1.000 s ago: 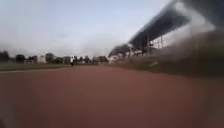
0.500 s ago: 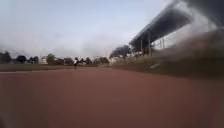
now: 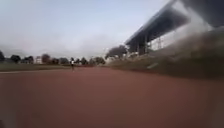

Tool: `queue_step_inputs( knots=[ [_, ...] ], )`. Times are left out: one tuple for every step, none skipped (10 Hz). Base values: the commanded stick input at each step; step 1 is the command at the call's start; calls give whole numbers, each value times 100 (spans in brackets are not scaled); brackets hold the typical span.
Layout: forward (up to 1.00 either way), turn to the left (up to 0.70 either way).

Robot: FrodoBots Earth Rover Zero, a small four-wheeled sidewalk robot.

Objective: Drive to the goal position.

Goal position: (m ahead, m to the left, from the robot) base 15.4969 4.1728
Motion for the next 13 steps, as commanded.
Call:
queue_step_inputs(
  knots=[
    [70, 0],
    [70, 0],
    [70, 0],
    [70, 0],
    [70, 0],
    [70, 0],
    [70, 0],
    [70, 0],
    [70, 0],
    [70, 0],
    [70, 0],
    [70, 0],
    [70, 0]
  ],
)
